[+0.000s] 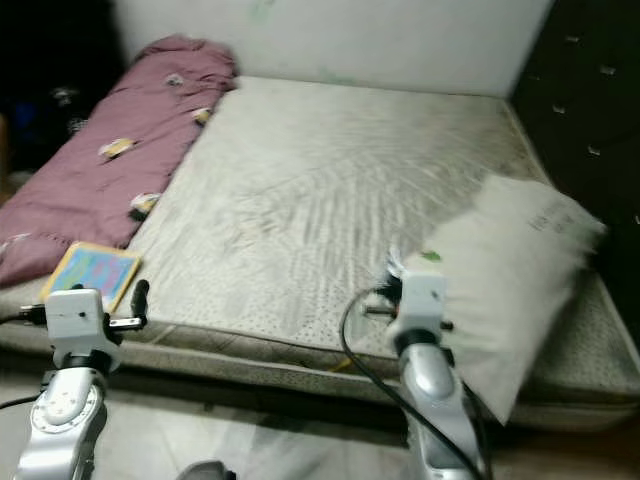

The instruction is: Clean up the room

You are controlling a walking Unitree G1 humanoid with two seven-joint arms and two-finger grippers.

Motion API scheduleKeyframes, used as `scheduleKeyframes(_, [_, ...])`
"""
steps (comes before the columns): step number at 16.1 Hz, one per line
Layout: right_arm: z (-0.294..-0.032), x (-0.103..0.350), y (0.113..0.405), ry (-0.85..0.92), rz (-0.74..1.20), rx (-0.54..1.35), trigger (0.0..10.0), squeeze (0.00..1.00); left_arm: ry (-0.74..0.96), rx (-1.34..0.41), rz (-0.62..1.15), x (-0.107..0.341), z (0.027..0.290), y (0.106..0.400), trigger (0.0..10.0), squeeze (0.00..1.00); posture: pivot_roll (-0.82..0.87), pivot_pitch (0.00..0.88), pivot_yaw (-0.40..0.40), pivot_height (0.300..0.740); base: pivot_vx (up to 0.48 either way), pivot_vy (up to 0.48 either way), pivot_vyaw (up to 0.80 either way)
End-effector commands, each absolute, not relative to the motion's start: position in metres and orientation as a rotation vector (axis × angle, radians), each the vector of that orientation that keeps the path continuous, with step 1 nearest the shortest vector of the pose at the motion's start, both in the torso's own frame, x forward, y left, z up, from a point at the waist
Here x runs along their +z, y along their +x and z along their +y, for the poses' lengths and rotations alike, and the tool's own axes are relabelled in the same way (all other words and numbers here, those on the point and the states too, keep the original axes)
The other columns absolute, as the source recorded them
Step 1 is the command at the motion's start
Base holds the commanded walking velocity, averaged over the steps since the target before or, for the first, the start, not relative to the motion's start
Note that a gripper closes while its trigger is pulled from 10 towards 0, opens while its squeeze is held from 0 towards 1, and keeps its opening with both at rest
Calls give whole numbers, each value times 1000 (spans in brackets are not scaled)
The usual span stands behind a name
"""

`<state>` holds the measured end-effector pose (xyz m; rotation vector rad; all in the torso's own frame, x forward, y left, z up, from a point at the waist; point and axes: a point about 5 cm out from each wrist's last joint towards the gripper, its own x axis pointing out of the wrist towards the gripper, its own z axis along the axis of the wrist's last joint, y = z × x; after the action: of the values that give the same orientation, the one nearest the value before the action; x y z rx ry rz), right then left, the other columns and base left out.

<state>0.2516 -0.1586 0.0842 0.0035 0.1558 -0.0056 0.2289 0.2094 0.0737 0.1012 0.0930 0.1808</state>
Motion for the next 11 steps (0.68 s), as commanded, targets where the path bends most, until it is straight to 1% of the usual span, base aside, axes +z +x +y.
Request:
scheduleKeyframes(1, [-162, 89, 252, 2, 139, -13, 10000, 0, 98, 165, 85, 78, 206, 234, 10000, 0, 22, 30, 5, 740, 0, 285, -800])
scheduleKeyframes(3, [-163, 92, 253, -13, 133, -4, 10000, 0, 90, 163, 85, 79, 205, 236, 10000, 0, 13, 39, -3, 740, 0, 332, 0])
scheduleKeyframes(9, [-170, 97, 265, -45, 126, 9, 10000, 0, 99, 137, 68, 83, 203, 239, 10000, 0, 18, 64, -35, 740, 0, 0, 0])
scheduleKeyframes(11, [-170, 97, 267, -53, 126, 16, 10000, 0, 73, 116, 50, 85, 201, 241, 10000, 0, 16, 66, -37, 740, 0, 0, 0])
